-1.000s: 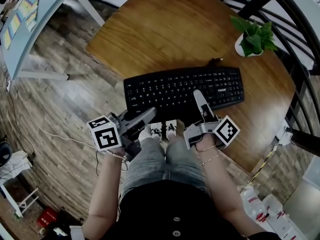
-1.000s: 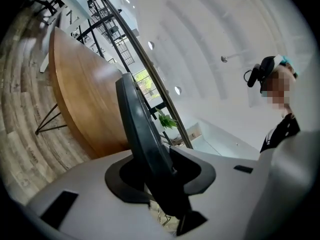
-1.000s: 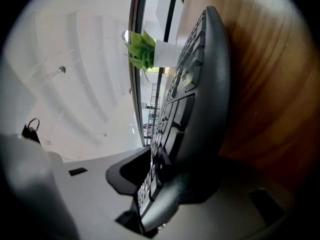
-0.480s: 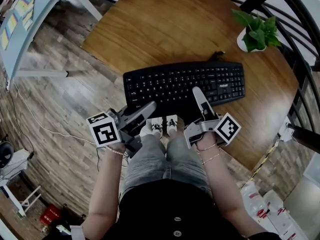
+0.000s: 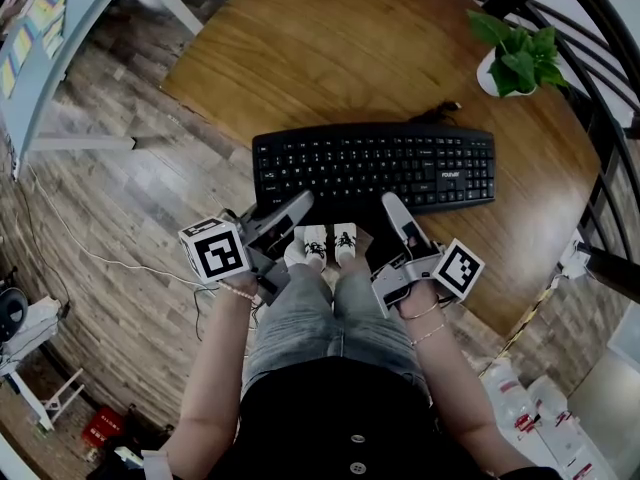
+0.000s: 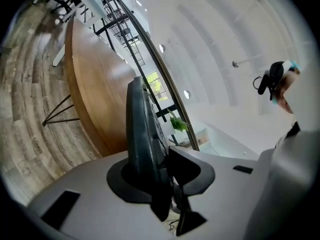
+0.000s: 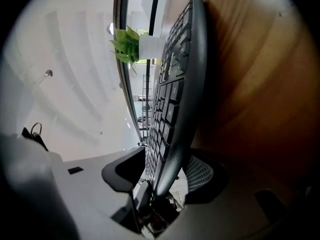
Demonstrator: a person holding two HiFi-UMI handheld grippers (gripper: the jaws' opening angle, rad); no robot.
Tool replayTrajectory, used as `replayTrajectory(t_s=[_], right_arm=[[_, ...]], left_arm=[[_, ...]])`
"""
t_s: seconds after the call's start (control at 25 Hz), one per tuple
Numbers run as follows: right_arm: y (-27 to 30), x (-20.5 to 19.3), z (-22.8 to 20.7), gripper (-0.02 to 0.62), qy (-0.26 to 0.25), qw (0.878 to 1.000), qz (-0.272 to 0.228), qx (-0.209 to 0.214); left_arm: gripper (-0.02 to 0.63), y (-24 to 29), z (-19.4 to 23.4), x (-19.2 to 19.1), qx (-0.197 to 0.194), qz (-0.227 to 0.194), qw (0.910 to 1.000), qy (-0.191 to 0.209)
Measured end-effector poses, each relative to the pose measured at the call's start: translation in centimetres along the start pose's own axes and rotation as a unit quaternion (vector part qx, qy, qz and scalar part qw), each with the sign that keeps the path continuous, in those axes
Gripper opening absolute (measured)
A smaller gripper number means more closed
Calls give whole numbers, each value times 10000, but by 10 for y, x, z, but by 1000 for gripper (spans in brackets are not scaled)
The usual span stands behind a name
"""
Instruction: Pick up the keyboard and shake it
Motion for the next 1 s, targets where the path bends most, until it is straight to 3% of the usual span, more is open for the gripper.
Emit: replayTrajectory(t_s=[0.56, 1.0], right_arm=[[-20, -27, -6, 221, 71, 9990, 428, -68], [-17, -34, -1, 221, 14, 9972, 722, 218]], left_arm=[[121, -3, 31, -9, 302, -8, 9990, -336], [164, 11, 50, -16, 421, 100, 9978, -499]])
Point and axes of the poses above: the fingertips, and each gripper's own axes: y forward along the fingers, z to its left, x out of its top, the point moved 5 cm from there along -y, backward along the fingers, and after that the axes turned 7 degrees about -y, right-handed, at the moved point
